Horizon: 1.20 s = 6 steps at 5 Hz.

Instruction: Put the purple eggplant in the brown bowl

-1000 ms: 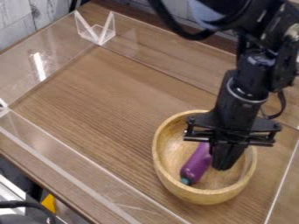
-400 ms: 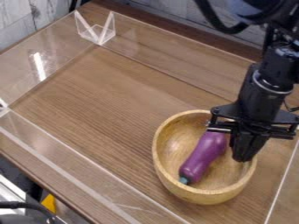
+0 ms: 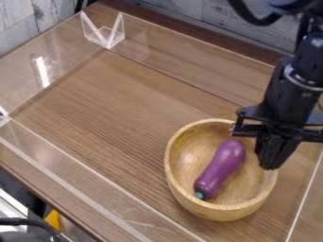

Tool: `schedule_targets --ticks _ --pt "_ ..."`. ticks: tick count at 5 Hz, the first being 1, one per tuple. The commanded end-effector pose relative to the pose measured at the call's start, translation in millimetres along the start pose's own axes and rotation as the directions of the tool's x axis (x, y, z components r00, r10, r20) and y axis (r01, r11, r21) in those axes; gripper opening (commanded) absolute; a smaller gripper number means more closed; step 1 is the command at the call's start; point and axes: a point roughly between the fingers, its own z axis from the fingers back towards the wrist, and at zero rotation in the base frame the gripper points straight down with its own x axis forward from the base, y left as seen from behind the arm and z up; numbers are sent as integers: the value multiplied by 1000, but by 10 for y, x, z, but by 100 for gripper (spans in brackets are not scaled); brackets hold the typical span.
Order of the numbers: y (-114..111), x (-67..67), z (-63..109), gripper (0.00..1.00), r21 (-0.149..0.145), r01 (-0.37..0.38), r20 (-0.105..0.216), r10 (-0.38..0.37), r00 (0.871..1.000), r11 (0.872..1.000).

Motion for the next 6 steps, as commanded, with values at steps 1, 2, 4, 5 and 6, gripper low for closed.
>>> schedule_targets --ticks 1,2,4,5,6 --pt "-63 -12 181 0 -67 9 34 -6 999 998" --pt "-90 -23 145 0 -68 11 35 -8 999 998" --pt "-114 51 157 0 -79 -83 20 84 996 993" --pt "-63 178 100 100 -79 -117 16 119 993 990" --pt "-10 300 46 100 -76 -151 11 153 988 986"
